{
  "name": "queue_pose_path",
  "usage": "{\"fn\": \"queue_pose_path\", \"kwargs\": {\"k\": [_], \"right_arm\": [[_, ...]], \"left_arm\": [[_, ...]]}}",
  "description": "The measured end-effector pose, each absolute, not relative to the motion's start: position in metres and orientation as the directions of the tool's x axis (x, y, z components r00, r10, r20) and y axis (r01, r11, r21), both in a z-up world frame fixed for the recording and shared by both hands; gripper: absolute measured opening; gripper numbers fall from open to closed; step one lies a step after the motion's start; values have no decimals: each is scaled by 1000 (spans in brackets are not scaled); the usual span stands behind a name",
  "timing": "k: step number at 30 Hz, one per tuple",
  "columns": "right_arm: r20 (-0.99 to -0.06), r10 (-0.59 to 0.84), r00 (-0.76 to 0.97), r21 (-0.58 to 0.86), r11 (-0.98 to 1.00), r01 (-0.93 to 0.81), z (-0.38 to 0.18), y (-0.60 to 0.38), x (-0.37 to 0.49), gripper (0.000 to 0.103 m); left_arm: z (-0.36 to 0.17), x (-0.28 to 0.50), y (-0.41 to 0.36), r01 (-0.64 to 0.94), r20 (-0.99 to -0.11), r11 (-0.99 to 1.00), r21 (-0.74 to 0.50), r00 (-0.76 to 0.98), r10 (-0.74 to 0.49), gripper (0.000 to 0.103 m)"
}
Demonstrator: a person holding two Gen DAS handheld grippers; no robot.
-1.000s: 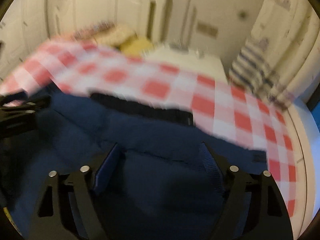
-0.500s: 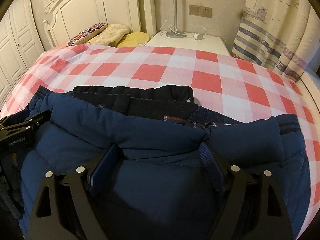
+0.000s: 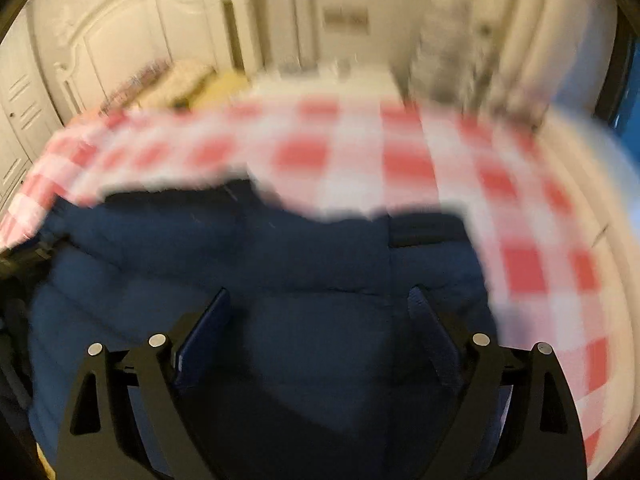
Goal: Fold large clothes
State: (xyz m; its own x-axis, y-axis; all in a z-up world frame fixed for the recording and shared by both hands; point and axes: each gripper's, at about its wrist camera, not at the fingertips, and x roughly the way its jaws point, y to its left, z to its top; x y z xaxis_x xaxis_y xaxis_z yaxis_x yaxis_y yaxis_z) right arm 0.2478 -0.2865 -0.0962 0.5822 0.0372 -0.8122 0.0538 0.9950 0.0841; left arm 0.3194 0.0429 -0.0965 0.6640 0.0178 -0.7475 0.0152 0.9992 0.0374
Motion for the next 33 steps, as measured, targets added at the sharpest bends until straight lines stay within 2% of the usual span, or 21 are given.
{"fn": "queue_pose_path", "kwargs": {"k": [1,2,6,10,13,16,17,21,25,28,30,33], "right_arm": [[-786,110,609,179,982,53,-101,-299,246,87],[-779,121,616,199,978,59,-101,-302,245,87],[-774,87,627,157,986,58,-104,-294,244,88],[-740,150,656,243,969,52,-105,-306,237,88],[-738,148,659,242,969,53,-105,-306,237,88],[-736,144,661,240,969,56,-104,-308,236,88],[-734,144,664,243,968,58,-104,-309,236,88],[-735,143,663,243,968,60,-104,-310,236,88],[-729,156,667,260,964,59,-104,-311,235,88],[-729,157,667,262,963,60,-104,-310,235,88],[-725,162,669,269,961,59,-104,-311,235,88],[-724,157,672,266,962,62,-103,-310,234,88]], "left_arm": [[-97,319,42,14,-747,999,39,664,20,101],[-97,319,42,16,-749,999,42,663,21,101],[-91,321,45,12,-781,999,35,625,20,100],[-57,295,27,74,-732,991,-109,668,-131,100],[-51,285,-16,148,-708,989,-24,696,-121,101],[-94,296,-67,225,-779,960,165,627,-13,101],[-98,298,-70,230,-783,959,167,622,-13,101],[-88,308,-47,233,-820,972,39,562,-102,101],[-59,313,12,115,-754,993,-33,649,-100,101],[-77,336,59,19,-796,998,-60,602,-59,100],[-100,343,74,32,-822,986,-161,548,-152,99],[-97,337,63,34,-796,996,-83,599,-87,100]]}}
